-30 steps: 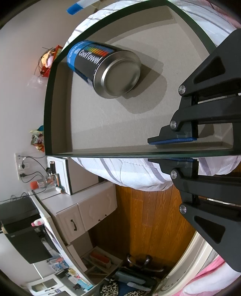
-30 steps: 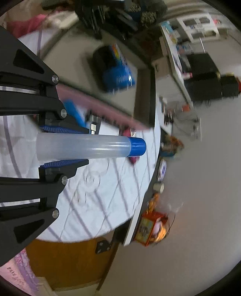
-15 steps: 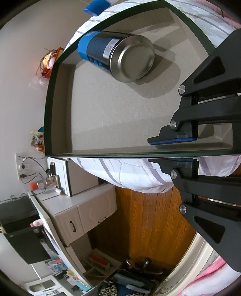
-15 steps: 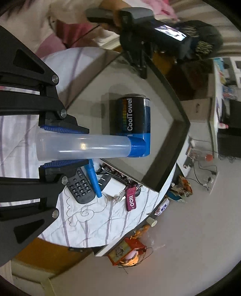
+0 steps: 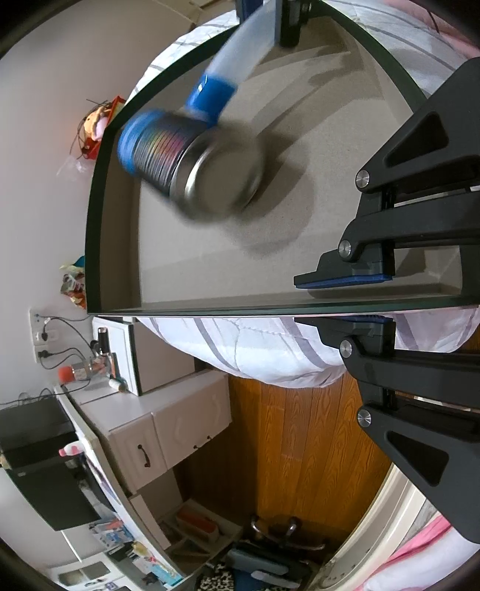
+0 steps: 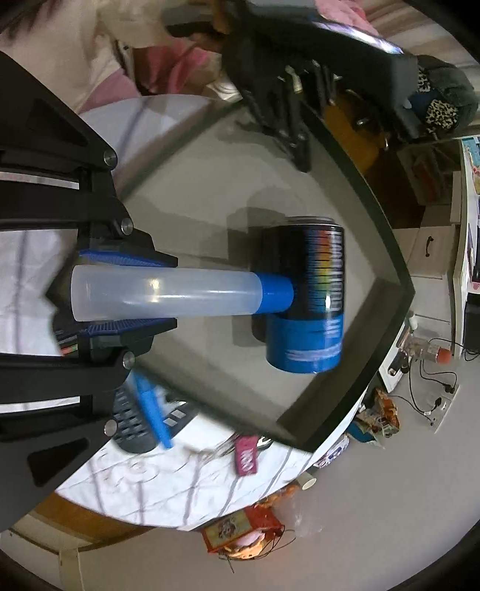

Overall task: Organize rigid objects
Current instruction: 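Carry the tube over the tray and open the right gripper, then withdraw the right gripper from the tray toward the black remote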

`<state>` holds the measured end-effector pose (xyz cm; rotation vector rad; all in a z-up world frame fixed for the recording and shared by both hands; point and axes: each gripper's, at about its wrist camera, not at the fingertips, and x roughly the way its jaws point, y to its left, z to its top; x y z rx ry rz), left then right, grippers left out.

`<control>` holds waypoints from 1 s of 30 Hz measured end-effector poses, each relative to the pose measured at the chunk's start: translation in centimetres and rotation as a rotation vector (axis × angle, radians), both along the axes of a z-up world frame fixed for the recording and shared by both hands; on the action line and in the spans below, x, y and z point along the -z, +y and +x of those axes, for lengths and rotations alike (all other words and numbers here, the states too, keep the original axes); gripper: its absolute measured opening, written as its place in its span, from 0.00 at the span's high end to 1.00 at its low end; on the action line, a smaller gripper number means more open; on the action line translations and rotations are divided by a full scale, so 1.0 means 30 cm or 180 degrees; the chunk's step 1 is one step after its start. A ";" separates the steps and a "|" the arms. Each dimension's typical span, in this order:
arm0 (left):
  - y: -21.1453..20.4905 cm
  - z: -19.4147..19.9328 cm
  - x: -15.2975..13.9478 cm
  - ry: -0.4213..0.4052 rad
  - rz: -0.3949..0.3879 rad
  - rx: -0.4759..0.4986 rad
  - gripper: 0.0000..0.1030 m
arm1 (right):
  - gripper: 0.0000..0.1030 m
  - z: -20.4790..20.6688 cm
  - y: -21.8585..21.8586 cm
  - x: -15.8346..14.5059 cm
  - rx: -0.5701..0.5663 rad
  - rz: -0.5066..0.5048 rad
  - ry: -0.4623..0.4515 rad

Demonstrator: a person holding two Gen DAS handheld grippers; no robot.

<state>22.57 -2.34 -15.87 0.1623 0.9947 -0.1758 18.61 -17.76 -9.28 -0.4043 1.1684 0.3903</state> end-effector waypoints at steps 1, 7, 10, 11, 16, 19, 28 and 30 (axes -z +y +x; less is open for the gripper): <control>0.000 0.001 -0.001 0.0000 0.0001 0.0001 0.90 | 0.75 0.016 0.011 0.010 -0.0002 0.0041 -0.0003; -0.002 0.002 0.000 0.0000 0.0005 0.0004 0.90 | 0.75 0.073 0.047 0.054 0.0011 0.0233 -0.0012; -0.002 0.002 0.001 -0.0001 0.0011 0.0000 0.90 | 0.75 0.076 0.056 0.065 0.0029 0.0226 -0.0046; -0.003 0.002 0.001 -0.0001 0.0013 -0.0003 0.90 | 0.75 0.073 0.056 0.064 0.0035 0.0246 -0.0068; -0.003 0.004 0.002 0.0000 0.0019 -0.0008 0.90 | 0.75 0.078 0.048 0.063 0.0117 0.0298 -0.0152; -0.003 0.004 0.002 0.0001 0.0018 -0.0008 0.90 | 0.75 0.080 0.051 0.069 0.0150 0.0315 -0.0167; 0.001 0.005 0.002 -0.0001 0.0029 -0.0016 0.90 | 0.50 0.067 0.038 0.033 0.0178 0.0367 -0.0373; 0.001 0.006 0.002 0.0000 0.0031 -0.0013 0.90 | 0.50 0.057 0.032 0.019 0.0189 0.0389 -0.0420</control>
